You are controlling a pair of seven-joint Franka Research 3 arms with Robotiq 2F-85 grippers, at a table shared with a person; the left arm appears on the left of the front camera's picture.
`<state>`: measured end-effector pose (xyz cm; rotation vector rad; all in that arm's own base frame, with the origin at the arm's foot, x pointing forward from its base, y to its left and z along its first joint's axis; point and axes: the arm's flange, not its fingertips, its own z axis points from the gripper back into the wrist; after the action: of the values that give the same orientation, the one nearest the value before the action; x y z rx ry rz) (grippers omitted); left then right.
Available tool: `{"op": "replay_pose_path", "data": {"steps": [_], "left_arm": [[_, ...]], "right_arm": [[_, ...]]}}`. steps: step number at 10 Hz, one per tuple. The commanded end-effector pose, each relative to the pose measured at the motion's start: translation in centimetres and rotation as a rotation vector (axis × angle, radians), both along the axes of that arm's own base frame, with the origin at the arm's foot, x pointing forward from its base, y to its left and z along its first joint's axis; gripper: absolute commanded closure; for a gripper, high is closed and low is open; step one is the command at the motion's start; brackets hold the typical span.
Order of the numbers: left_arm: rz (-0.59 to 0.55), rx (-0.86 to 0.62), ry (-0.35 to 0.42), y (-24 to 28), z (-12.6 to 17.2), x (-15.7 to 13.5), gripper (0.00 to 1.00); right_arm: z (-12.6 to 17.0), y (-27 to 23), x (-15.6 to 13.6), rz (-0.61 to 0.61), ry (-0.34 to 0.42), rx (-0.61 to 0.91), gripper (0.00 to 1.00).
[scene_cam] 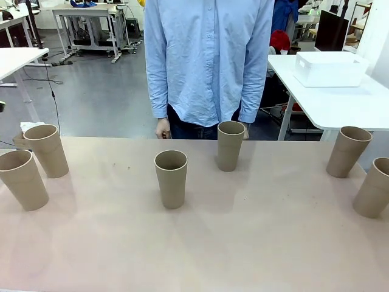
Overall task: Stack the cups and store them in the basket.
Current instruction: Pick up two Reusable plastic cups , one in each hand.
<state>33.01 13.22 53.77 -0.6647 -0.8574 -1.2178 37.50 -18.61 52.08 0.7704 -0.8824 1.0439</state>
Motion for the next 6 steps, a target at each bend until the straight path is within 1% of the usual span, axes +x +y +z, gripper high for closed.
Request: {"op": "replay_pose_path", "data": {"steps": [1, 4, 5, 6], "left_arm": [[-0.071, -0.049, -0.053, 3.7, -0.4, 1.3, 0.0], [-0.096, -0.138, -0.133, 9.6, -2.4, 2.1, 0.0], [-0.135, -0.153, -0.168, 11.7, -3.6, 2.6, 0.0], [-0.18, -0.178, -0.166, 13.3, -5.1, 3.3, 0.0]], "right_arm": [[-0.6, -4.0, 2.2, 0.076, -0.041, 0.11, 0.0], [-3.2, -7.8, 2.5, 0.103, -0.08, 0.169, 0.0], [-4.6, -9.3, 2.5, 0.096, -0.095, 0.193, 0.0], [-5.9, -10.6, 2.4, 0.091, -0.101, 0.215, 0.0]]}}
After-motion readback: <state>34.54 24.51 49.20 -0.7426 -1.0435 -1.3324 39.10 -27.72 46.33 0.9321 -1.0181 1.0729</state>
